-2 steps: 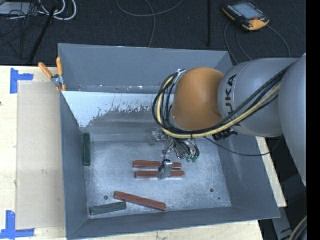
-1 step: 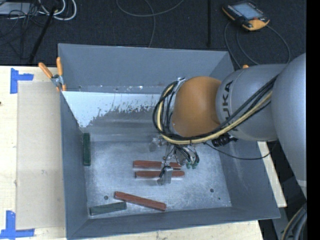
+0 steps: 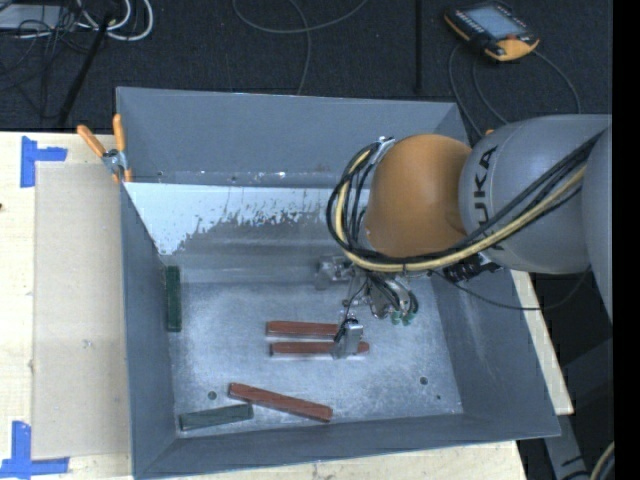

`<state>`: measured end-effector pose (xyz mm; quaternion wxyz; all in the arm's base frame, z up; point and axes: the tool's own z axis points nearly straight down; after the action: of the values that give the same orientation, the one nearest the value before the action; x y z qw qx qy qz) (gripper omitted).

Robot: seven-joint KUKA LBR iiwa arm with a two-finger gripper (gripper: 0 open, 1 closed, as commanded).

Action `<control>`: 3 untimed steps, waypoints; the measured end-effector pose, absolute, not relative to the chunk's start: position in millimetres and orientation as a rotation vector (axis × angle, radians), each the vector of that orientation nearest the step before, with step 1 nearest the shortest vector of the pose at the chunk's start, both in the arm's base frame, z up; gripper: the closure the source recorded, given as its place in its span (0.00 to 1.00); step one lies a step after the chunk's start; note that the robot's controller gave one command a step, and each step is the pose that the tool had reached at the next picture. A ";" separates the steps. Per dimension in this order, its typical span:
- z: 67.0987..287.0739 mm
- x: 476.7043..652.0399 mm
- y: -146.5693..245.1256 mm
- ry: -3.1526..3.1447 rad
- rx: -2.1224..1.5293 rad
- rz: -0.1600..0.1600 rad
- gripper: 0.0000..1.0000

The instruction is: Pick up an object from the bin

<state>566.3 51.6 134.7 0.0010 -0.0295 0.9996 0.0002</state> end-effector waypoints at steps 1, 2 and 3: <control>70.8 562.8 47.9 3.142 -0.024 0.001 0.00; 63.1 564.9 48.5 3.137 -0.044 0.001 1.00; 63.4 564.7 48.6 3.137 -0.047 0.001 1.00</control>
Offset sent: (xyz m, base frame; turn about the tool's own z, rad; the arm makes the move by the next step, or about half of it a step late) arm -0.0026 -0.0016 -0.0647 0.0077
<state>564.7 48.6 63.4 0.0021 -0.0150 0.9999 0.0003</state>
